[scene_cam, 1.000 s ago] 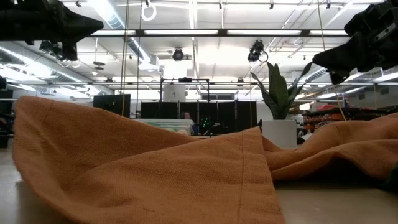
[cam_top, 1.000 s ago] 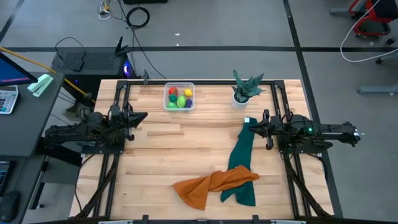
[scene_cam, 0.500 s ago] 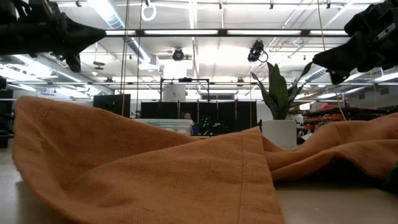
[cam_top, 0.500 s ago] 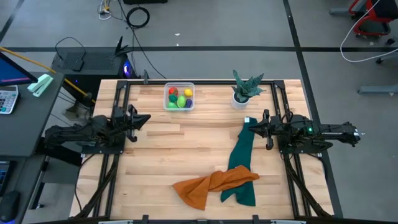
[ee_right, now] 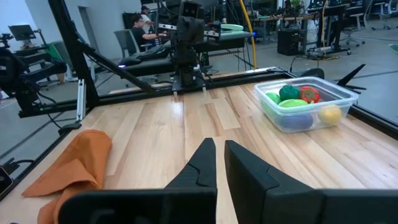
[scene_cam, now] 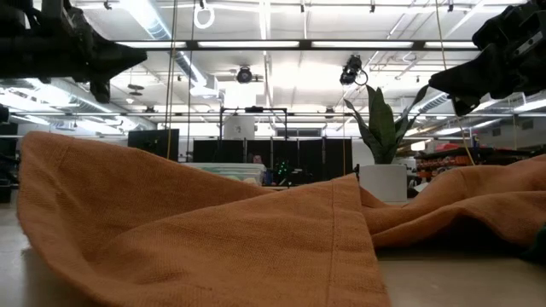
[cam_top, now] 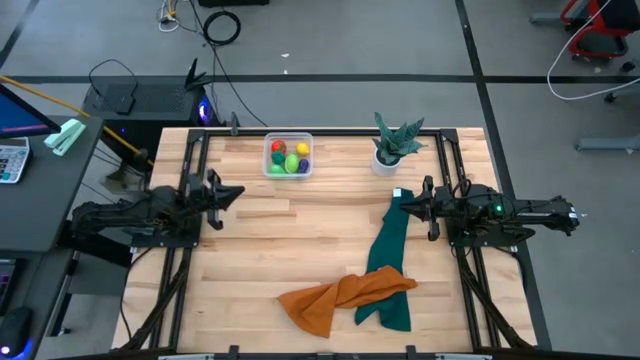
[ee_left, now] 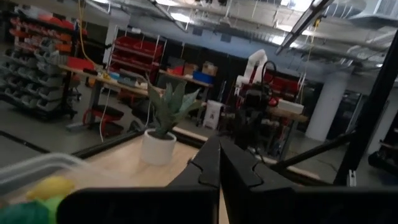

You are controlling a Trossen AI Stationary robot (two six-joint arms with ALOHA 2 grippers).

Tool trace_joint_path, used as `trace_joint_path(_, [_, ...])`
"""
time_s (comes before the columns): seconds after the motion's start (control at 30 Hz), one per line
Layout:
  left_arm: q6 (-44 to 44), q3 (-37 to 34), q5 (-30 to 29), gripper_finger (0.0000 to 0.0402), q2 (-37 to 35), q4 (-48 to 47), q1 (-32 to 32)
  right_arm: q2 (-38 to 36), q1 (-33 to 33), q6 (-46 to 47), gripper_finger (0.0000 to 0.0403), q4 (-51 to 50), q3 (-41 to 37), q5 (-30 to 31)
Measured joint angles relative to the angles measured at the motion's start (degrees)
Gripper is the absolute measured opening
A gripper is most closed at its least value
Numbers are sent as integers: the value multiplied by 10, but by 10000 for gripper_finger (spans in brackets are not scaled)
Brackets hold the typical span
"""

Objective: Pick and placing Produce into tupperware
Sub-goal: Return to Home Position

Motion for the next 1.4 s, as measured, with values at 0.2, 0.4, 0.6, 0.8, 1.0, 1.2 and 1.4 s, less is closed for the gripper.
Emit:
trace_joint_path(0.2, [-16,0,8,15,0,-48,0,0,0,0,1,0,0,0])
trace_joint_path(0.4, [-23,0,15,26,0,-86,0,0,0,0,1,0,0,0])
trace_joint_path(0.6, [31,0,16,17,0,-89,0,0,0,0,1,0,0,0])
trace_joint_path(0.8, [44,0,16,24,0,-89,0,0,0,0,1,0,0,0])
trace_joint_path(1.0, [45,-1,15,34,0,-89,0,0,0,0,1,0,0,0])
trace_joint_path(1.2, [45,-1,15,35,0,-89,0,0,0,0,1,0,0,0])
trace_joint_path(1.4, [45,-1,15,26,0,-89,0,0,0,0,1,0,0,0])
